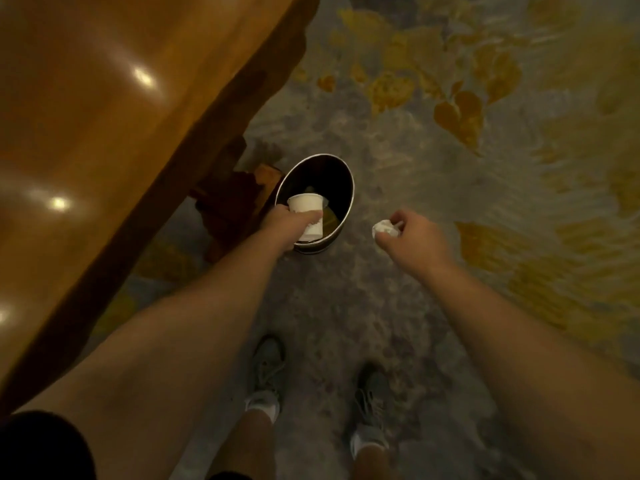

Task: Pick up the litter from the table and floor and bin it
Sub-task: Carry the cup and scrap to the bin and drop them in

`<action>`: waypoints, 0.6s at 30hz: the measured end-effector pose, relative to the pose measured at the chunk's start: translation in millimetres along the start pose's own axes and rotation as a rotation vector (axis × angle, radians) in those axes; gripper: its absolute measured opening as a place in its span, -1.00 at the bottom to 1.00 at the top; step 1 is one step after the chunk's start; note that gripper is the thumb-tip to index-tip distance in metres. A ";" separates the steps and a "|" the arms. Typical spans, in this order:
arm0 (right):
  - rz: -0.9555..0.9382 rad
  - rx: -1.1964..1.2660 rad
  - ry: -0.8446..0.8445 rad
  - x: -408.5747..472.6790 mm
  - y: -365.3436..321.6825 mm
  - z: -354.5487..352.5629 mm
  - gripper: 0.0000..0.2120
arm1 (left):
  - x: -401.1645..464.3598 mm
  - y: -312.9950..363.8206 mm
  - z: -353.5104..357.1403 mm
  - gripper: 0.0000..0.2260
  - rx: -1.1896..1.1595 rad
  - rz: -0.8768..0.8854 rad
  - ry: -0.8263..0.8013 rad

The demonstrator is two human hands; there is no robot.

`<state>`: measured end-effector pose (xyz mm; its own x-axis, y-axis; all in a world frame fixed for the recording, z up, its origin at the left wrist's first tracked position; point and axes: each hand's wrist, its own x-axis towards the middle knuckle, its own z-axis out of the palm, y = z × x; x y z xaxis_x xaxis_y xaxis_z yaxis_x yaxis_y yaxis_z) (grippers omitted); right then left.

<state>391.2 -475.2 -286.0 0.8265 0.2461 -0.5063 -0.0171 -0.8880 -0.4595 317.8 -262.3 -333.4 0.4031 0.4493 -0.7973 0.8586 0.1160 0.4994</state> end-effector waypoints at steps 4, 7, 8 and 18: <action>0.030 0.059 -0.027 53.2 0.0 41.0 -0.72 | 52.7 -9.2 5.2 -0.27 -0.093 -0.075 0.011; 0.000 0.073 -0.052 83.5 -10.5 57.8 -0.72 | 73.6 -9.6 5.9 -0.24 -0.091 -0.086 0.026; -0.005 0.073 -0.056 92.4 -15.2 62.4 -0.73 | 76.5 -7.9 5.4 -0.23 -0.087 -0.090 0.030; 0.003 0.058 -0.143 105.0 -31.0 91.8 -0.63 | 63.1 -8.6 -7.9 -0.67 0.024 0.014 0.002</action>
